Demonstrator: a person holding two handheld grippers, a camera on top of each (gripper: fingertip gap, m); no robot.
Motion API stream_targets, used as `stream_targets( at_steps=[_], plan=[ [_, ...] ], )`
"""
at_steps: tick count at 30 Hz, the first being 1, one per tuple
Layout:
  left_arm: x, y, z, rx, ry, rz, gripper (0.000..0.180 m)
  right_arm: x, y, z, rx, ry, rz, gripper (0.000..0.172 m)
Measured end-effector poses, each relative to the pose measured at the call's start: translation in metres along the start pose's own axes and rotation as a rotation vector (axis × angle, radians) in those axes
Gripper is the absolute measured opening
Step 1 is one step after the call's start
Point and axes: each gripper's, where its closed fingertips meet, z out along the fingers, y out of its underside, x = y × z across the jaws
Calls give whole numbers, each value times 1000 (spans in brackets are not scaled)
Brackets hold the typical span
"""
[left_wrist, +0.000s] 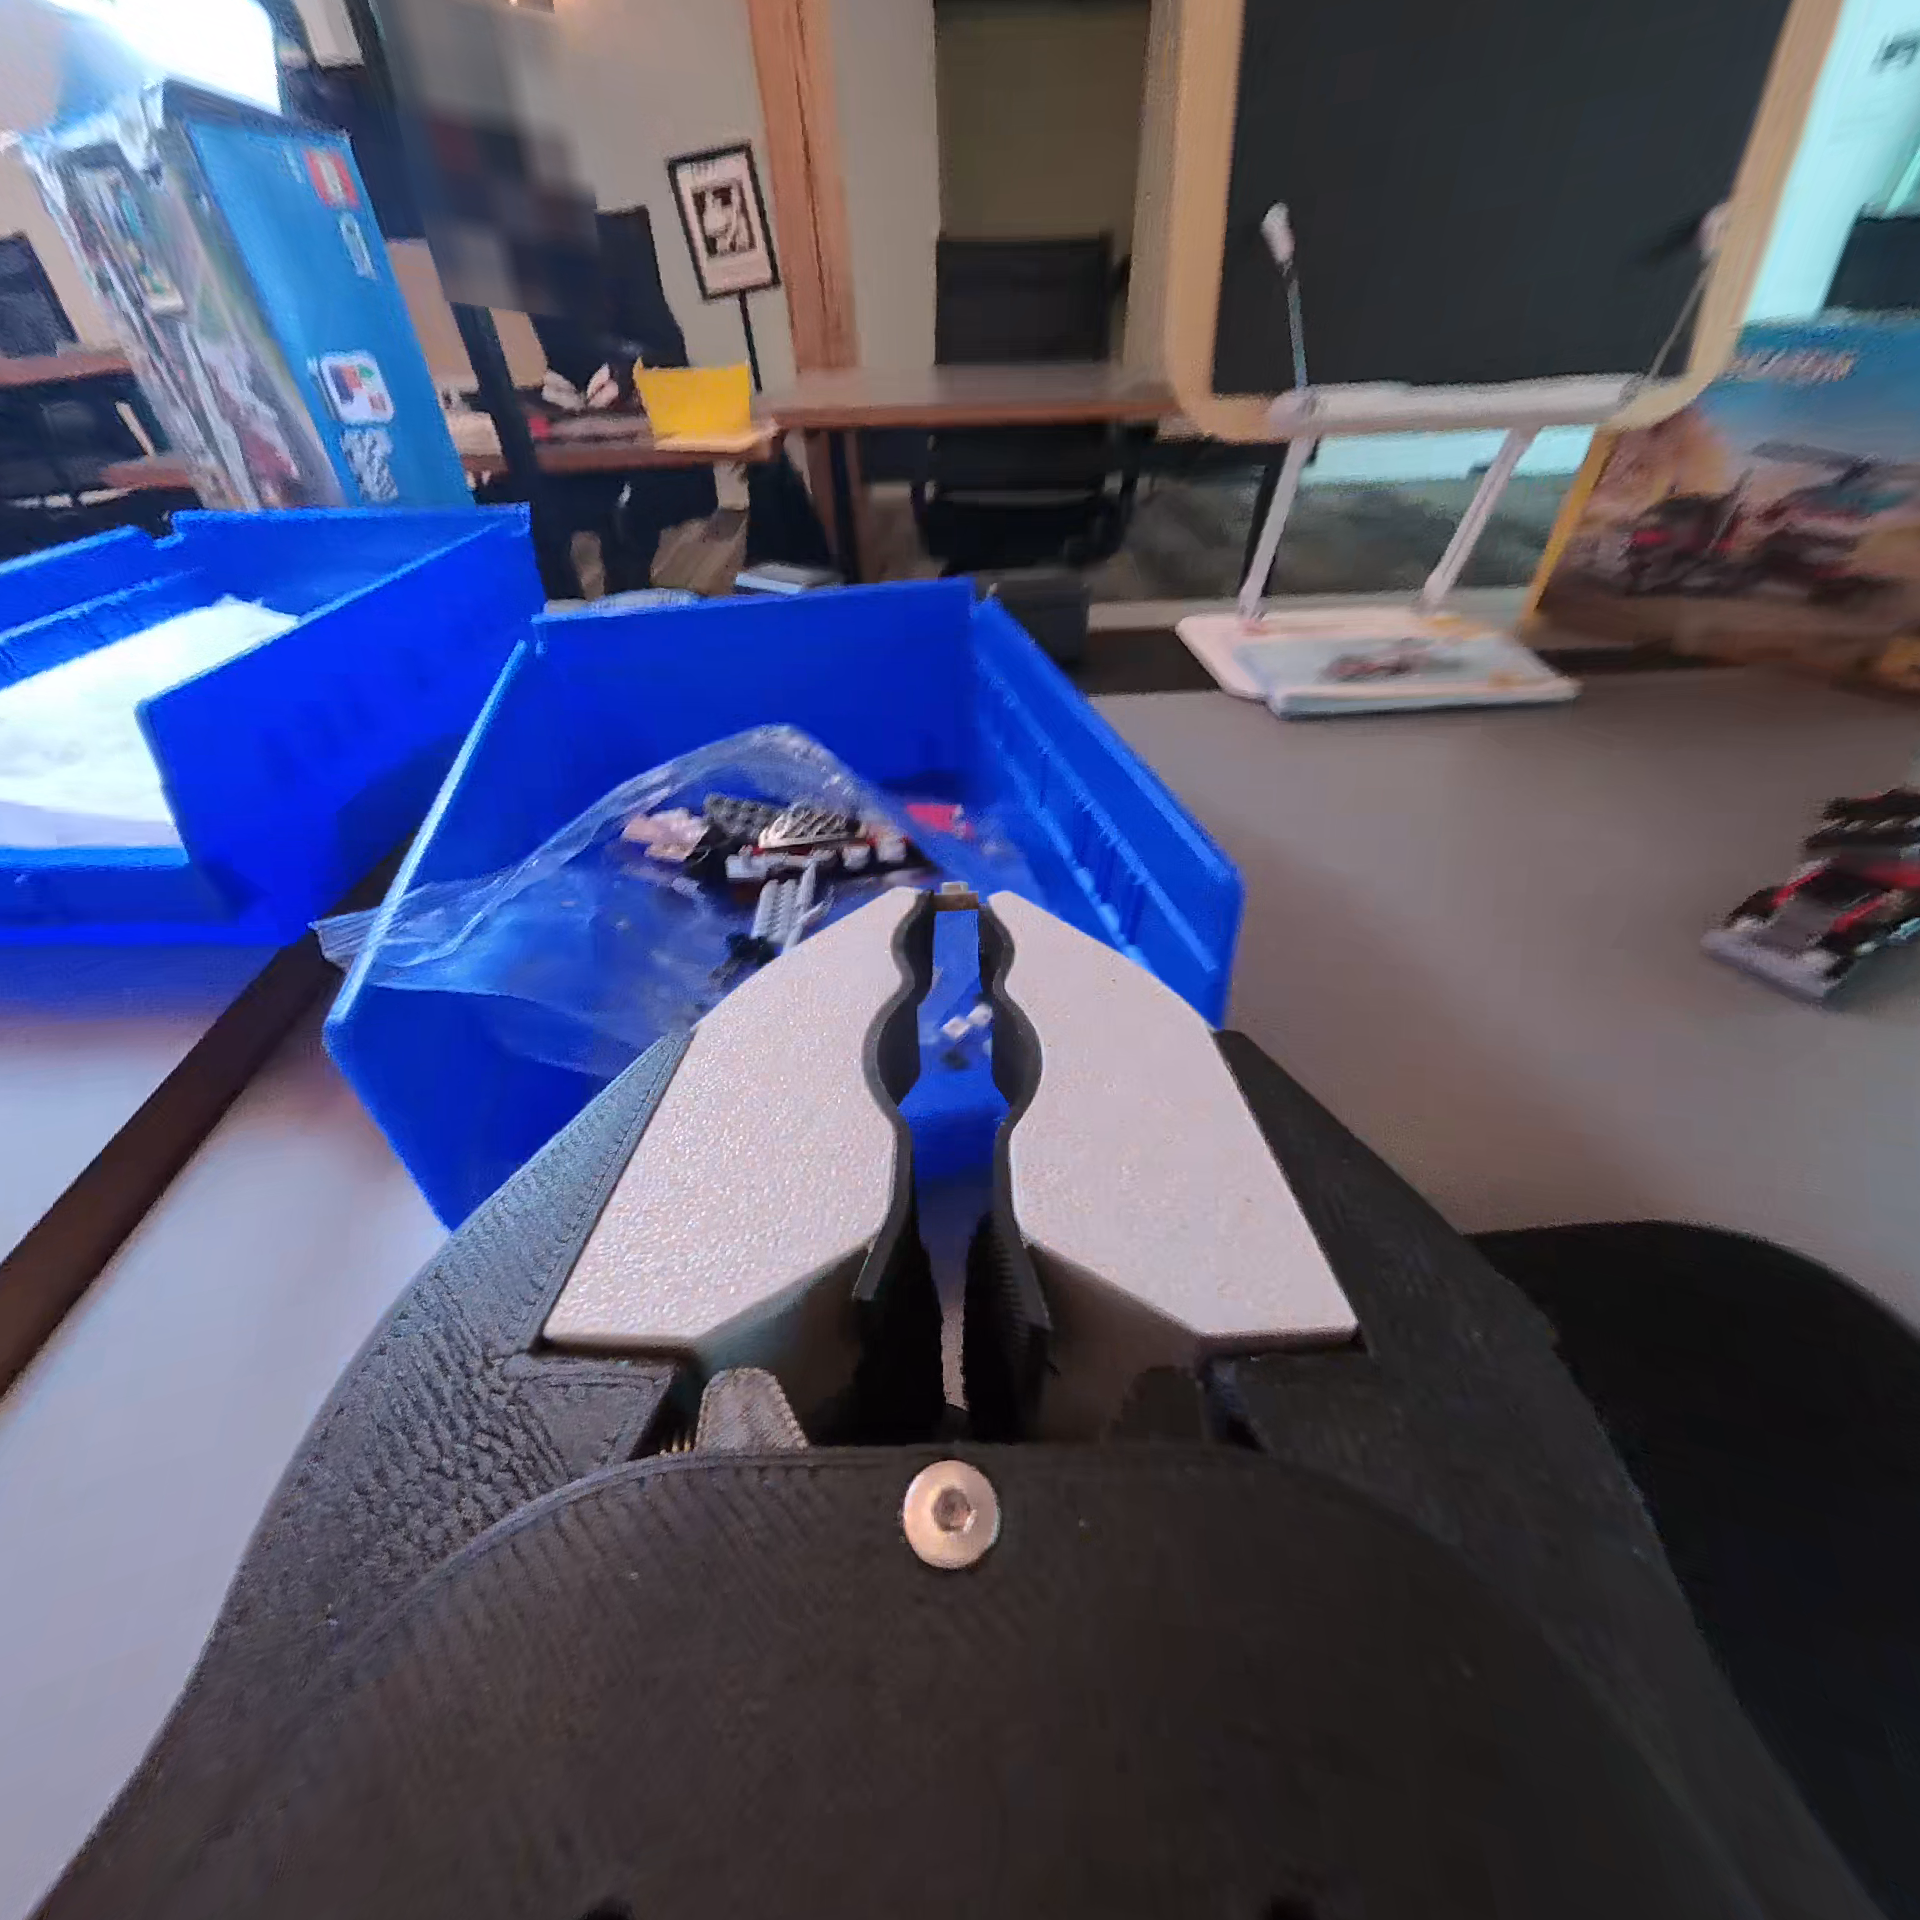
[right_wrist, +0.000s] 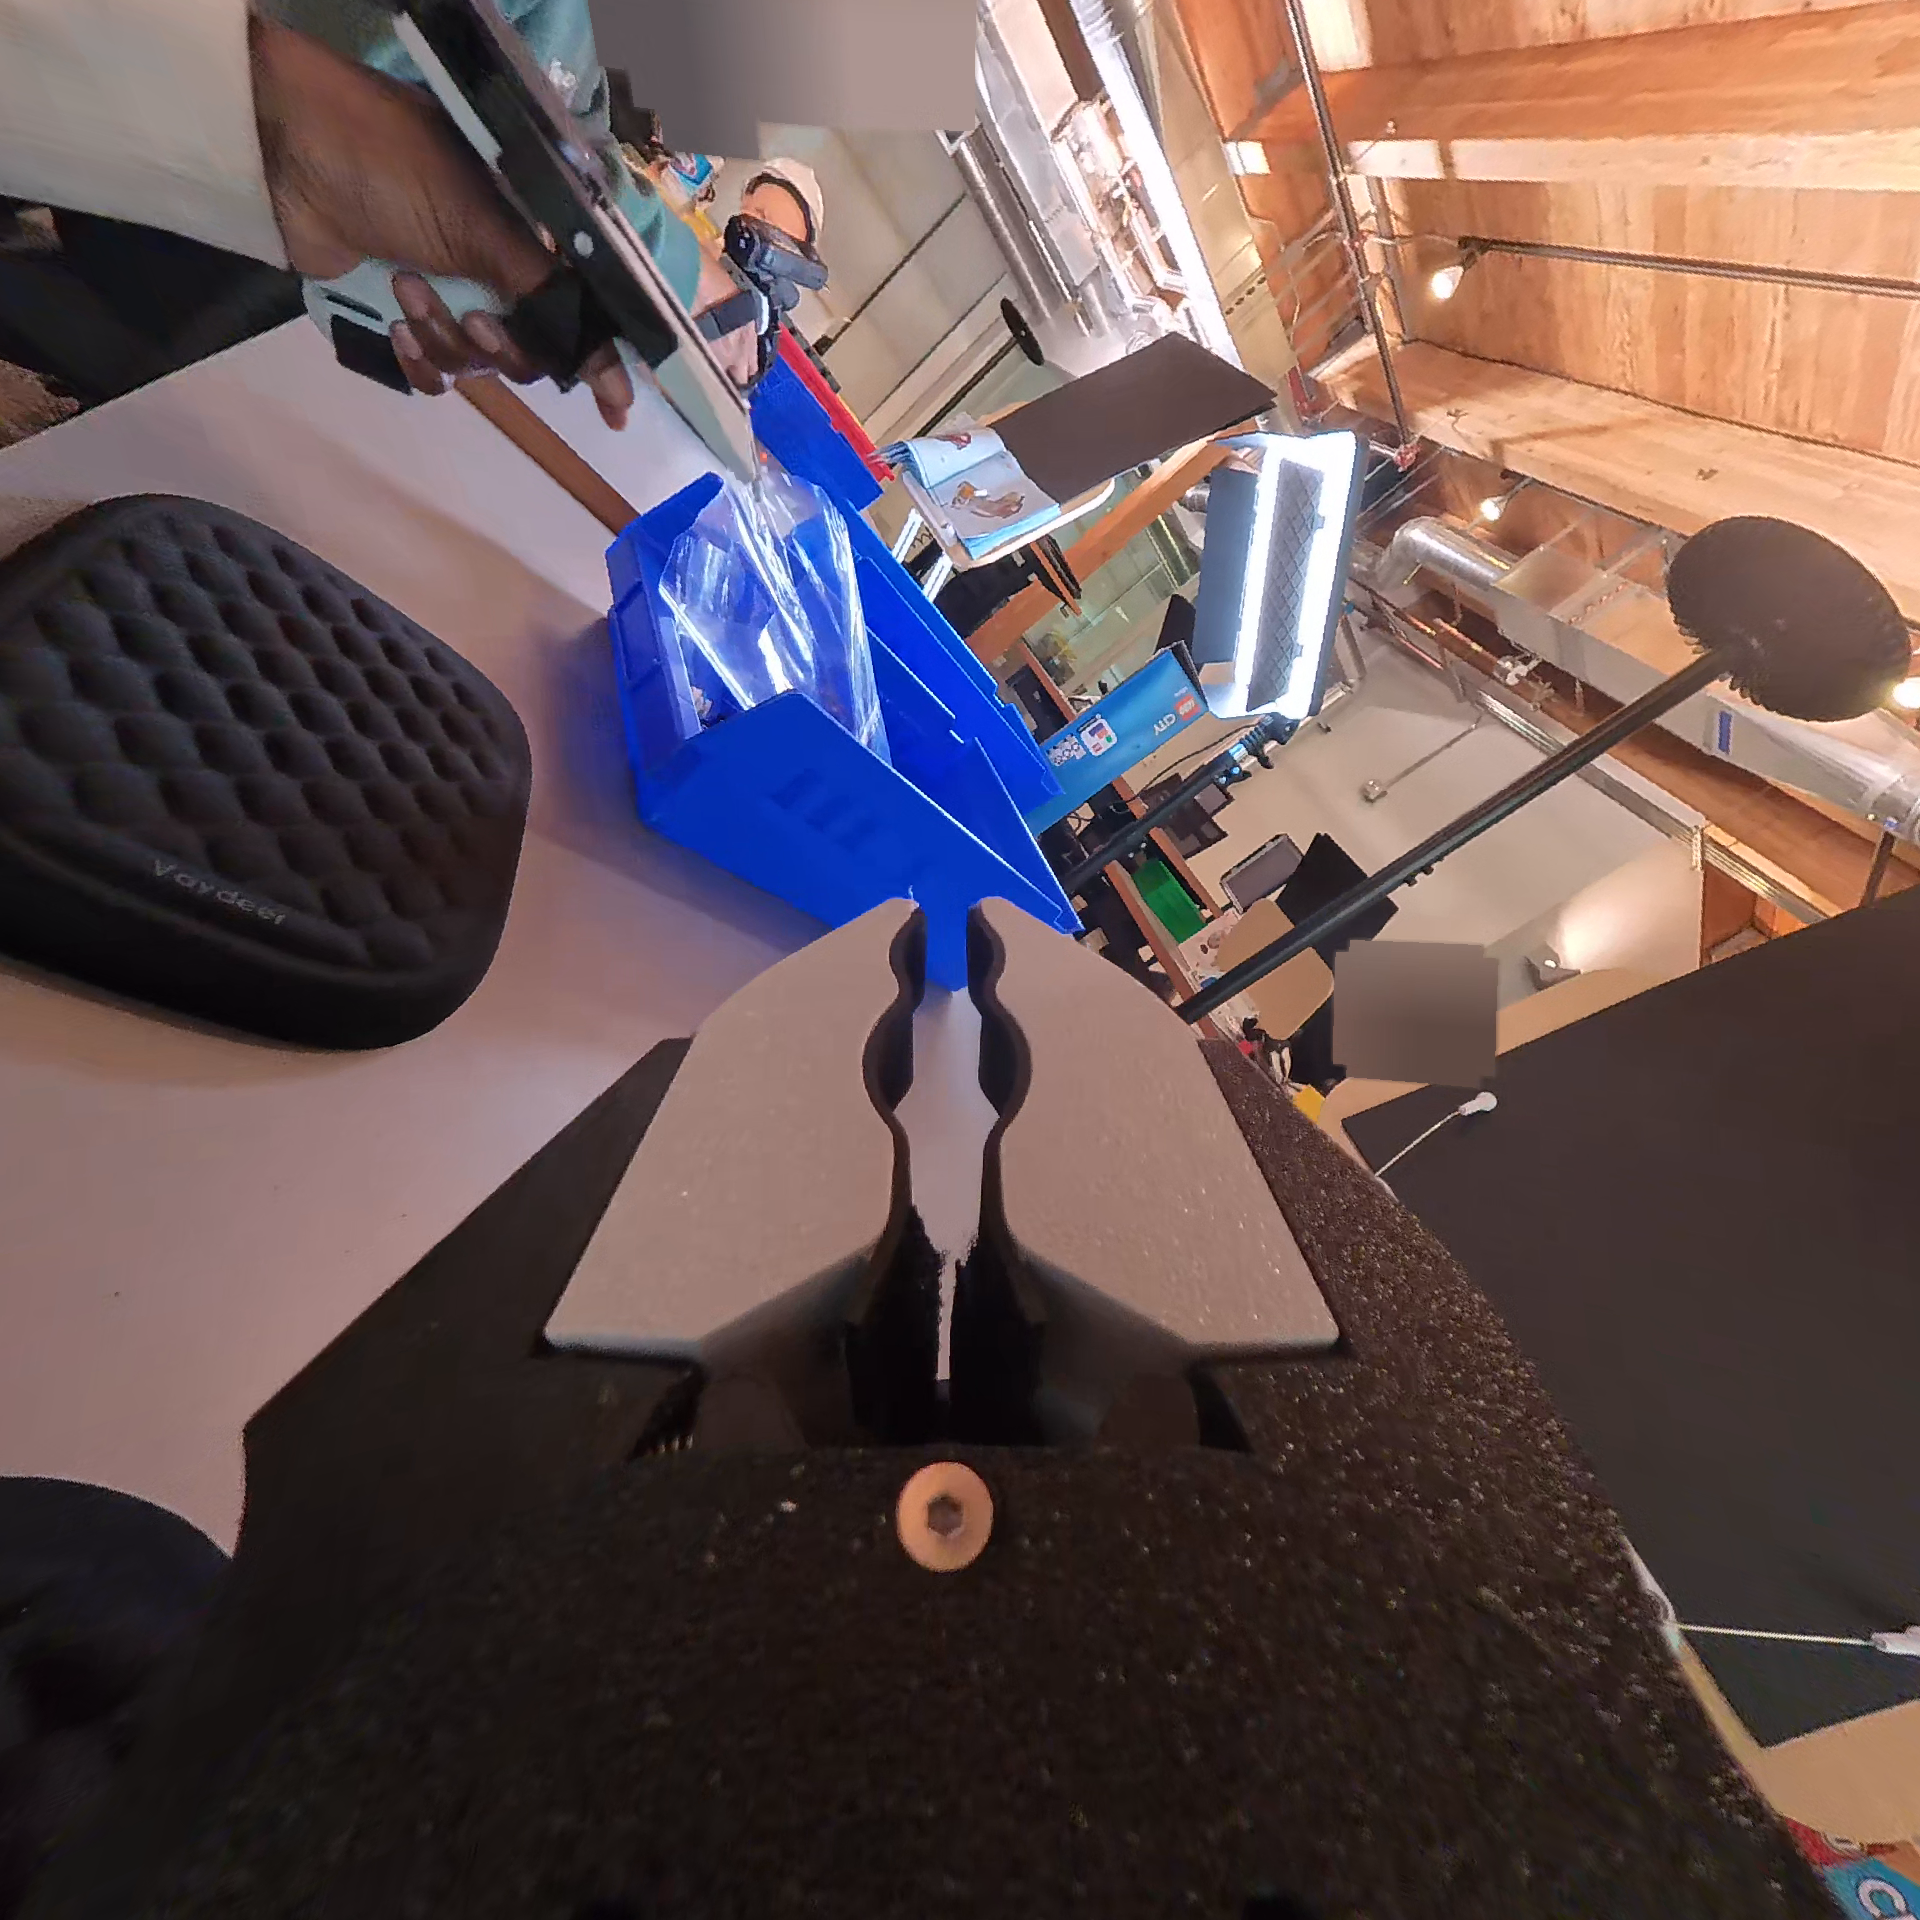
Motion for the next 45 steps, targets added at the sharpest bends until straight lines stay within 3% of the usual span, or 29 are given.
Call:
stream_targets(
  at_steps=[8,10,24,31,36,45],
  plan=[
    [-31,30,43,-196,-41,34,8,2,6,0,-24,9,3,7],
    [-35,27,47,-180,-52,39,8,2,6,0,-28,9,-2,7],
    [-30,11,27,-91,-49,12,8,0,8,1,-48,4,-16,6],
    [-30,23,33,-139,-38,-4,8,0,7,1,-42,5,-18,6],
    [-31,43,44,-288,-6,-39,36,0,7,1,-44,6,-22,6],
    [-32,32,38,-231,-33,-19,37,1,8,1,-48,12,-19,6]
  ],
)
